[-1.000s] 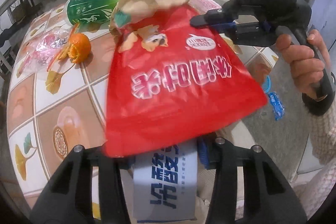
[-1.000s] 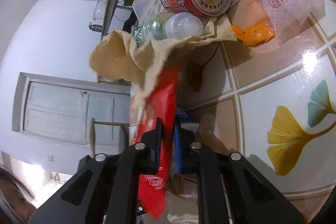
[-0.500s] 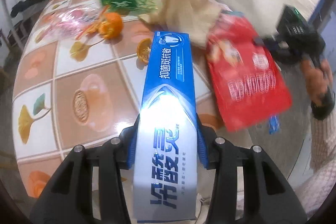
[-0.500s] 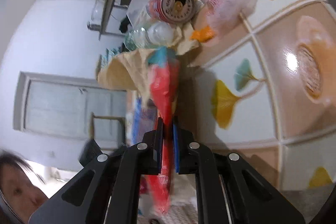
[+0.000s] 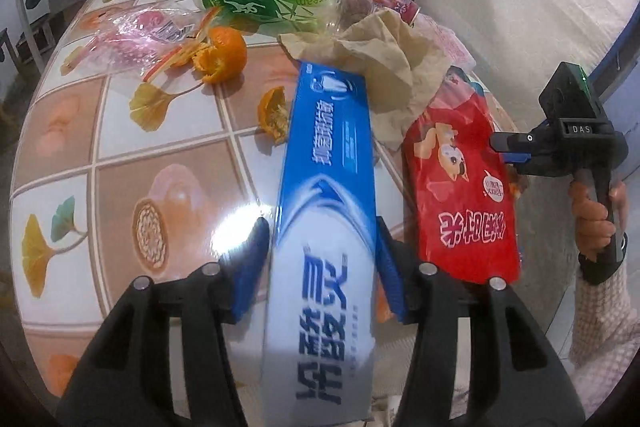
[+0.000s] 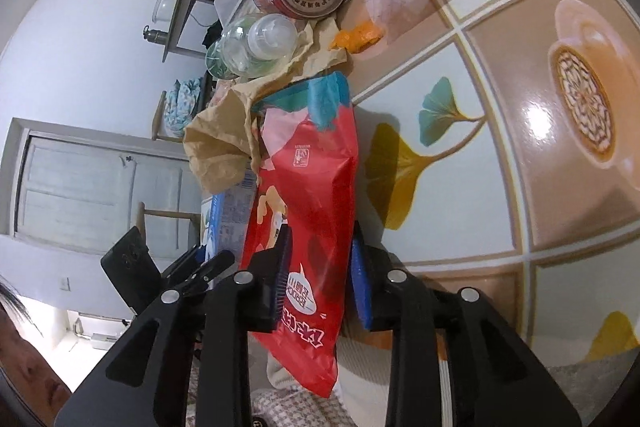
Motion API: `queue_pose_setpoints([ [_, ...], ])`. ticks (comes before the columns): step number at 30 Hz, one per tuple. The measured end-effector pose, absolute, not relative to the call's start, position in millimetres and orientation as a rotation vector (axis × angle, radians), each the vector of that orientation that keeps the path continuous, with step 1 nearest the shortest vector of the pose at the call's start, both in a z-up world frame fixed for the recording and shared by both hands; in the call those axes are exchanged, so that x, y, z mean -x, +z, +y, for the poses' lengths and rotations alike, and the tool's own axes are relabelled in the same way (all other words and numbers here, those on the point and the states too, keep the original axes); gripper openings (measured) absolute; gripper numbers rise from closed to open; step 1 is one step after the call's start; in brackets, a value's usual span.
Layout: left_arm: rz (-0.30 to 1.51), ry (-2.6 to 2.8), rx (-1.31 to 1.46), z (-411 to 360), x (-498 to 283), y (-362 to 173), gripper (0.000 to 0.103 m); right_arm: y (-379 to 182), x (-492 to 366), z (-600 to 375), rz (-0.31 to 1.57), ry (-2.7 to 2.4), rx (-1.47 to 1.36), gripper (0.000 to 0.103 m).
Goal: Collect trash
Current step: 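Grasp the white-blue toothpaste box with the left tool while the right grasps the red bag, then carry toothpaste box and red snack bag to the wastebasket and release both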
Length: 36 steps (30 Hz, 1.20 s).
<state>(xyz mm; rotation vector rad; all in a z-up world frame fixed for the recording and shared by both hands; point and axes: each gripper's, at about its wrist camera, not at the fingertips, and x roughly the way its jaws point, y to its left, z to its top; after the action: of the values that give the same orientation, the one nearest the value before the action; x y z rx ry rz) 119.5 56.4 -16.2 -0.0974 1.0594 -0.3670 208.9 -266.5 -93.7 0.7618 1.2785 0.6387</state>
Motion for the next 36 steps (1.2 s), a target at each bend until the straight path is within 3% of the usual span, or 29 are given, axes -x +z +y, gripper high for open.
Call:
queue_pose_setpoints([
  [7,1.067,-0.361,0.053,47.5,-133.1,-15.7,0.051,-93.2,-209.4,-261.0,1.264,0.634,-0.757,0.029],
  [11,1.061,-0.354,0.033,44.4,-134.8,-15.8,0.046,-92.1,-207.5,-261.3,1.255,0.631,-0.76,0.029],
  [17,1.05,-0.357,0.035,43.7,-129.7,-14.3,0.046,-93.0,-203.6,-268.2,1.245,0.619,-0.789,0.015],
  [36,0.956,-0.336,0.063,54.7,-108.3,10.1,0.046,-57.3,-180.9,-307.1,1.114,0.545,-0.785,0.008],
])
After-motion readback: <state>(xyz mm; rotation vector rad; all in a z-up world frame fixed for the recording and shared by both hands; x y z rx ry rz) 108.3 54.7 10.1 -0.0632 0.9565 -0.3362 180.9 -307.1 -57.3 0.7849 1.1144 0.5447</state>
